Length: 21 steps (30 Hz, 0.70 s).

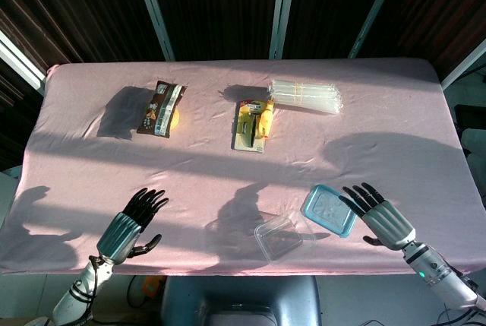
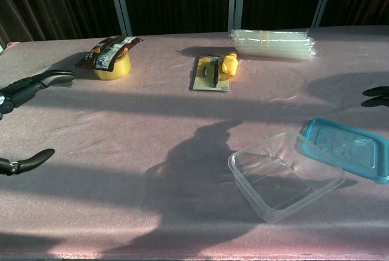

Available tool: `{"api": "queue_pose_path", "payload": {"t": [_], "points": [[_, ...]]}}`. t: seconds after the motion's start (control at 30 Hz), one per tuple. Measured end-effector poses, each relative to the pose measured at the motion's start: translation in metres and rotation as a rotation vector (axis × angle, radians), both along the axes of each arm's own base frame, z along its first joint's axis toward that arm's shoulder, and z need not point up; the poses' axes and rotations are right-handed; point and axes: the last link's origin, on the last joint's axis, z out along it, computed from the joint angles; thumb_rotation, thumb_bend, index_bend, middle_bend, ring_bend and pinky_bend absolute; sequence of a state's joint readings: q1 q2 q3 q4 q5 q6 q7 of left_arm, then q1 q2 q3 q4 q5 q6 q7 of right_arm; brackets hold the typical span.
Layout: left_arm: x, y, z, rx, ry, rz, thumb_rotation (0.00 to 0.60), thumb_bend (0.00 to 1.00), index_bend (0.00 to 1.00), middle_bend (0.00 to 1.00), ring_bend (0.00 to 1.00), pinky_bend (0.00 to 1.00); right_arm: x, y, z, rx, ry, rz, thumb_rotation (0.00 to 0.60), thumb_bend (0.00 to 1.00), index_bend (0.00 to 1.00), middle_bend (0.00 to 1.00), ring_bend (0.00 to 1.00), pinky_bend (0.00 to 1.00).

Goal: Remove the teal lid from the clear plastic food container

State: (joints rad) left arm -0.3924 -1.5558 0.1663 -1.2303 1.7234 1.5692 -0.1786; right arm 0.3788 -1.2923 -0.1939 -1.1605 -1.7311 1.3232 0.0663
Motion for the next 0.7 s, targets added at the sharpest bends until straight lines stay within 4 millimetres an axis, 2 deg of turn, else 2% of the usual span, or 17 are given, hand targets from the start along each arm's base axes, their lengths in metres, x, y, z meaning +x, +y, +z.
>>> {"api": "queue_pose_path", "payload": {"t": [0.13,0.33,0.57,0.7], "points": [[-0.027,-0.013,0.021,0.042,0.037,0.125,0.600,0.34,0.00,0.00,0.00,0.00,0.005,0.015,0.016,-0.031,-0.021,-0.088,0.600,0.20,0.00,0.00,0.00,0.00],[-0.050,-0.028,0.051,0.172,0.185,0.306,0.600,0.36,0.00,0.00,0.00,0.00,0.008,0.043,0.053,-0.271,-0.029,-0.256,0.600,0.20,0.00,0.00,0.00,0.00],[-0.057,-0.046,0.073,0.274,0.311,0.438,0.600,0.36,0.00,0.00,0.00,0.00,0.002,0.085,0.096,-0.559,-0.145,-0.336,0.600,0.21,0.00,0.00,0.00,0.00],[-0.060,-0.053,0.082,0.273,0.287,0.455,0.600,0.36,0.00,0.00,0.00,0.00,-0.001,0.087,0.099,-0.574,-0.163,-0.357,0.600,0.21,0.00,0.00,0.00,0.00]]}}
